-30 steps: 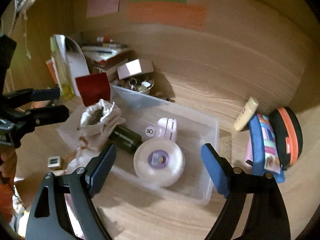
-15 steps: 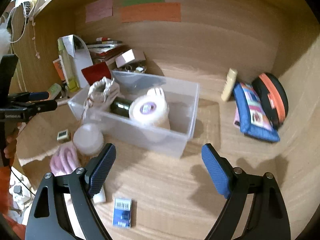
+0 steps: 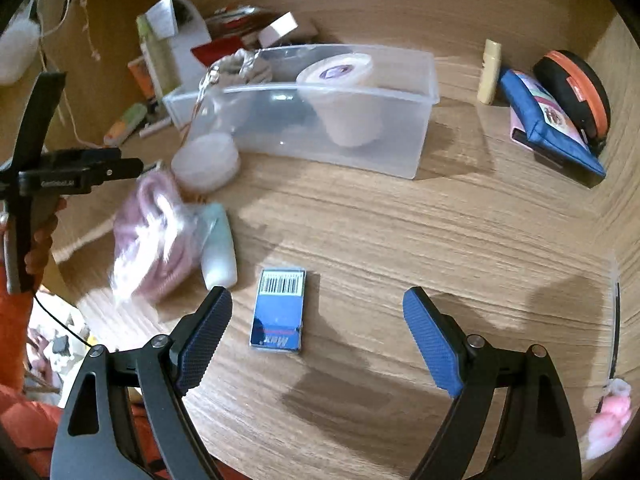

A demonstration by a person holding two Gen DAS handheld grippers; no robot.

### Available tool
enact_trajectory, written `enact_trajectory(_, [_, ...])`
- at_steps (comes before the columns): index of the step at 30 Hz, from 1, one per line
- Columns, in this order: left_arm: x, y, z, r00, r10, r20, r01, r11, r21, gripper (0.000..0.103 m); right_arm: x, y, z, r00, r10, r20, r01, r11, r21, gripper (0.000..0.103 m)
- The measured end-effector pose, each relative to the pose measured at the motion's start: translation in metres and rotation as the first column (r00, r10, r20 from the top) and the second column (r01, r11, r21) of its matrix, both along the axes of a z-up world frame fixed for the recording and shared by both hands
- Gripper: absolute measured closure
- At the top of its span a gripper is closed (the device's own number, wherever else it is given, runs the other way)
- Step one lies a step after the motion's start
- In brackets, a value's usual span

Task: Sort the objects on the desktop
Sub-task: 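Move both grippers back toward the remaining items on the desk, then grasp the blue Max box with the right gripper while the left grasps the domino tile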

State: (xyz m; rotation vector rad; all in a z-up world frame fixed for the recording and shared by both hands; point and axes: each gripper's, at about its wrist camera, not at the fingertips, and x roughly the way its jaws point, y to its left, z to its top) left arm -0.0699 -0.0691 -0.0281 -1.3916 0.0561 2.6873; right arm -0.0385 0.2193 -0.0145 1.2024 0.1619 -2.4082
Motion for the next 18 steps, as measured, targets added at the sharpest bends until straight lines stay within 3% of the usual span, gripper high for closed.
enact_trajectory(3, [-0.002,-0.001,-0.005,1.000,0.011,0.004,-0.011,1.000,0.000,0.010,0.003,-0.003,-0.002,1.000,0.009,-0.004,-0.009,1.000,0.000,0.017])
enact_trajectory(7, [-0.007,-0.003,-0.012,0.999,0.017,0.029,-0.017,1.000,0.010,0.038,0.007,-0.007,-0.004,1.000,0.010,-0.016,-0.010,1.000,0.024,0.019])
enact_trajectory(14, [-0.007,0.005,-0.019,1.000,-0.001,0.005,0.001,1.000,-0.021,0.042,0.011,-0.015,-0.010,0.999,0.025,-0.022,-0.023,0.998,0.062,0.026])
enact_trajectory(17, [-0.008,0.008,-0.018,1.000,-0.007,-0.003,0.006,1.000,-0.020,0.050,0.012,-0.018,-0.010,0.999,0.025,-0.039,-0.022,0.997,0.073,0.036])
enact_trajectory(18, [-0.009,0.008,-0.018,1.000,-0.007,-0.004,0.007,1.000,-0.019,0.053,0.013,-0.019,-0.010,0.999,0.027,-0.045,-0.024,0.997,0.075,0.044])
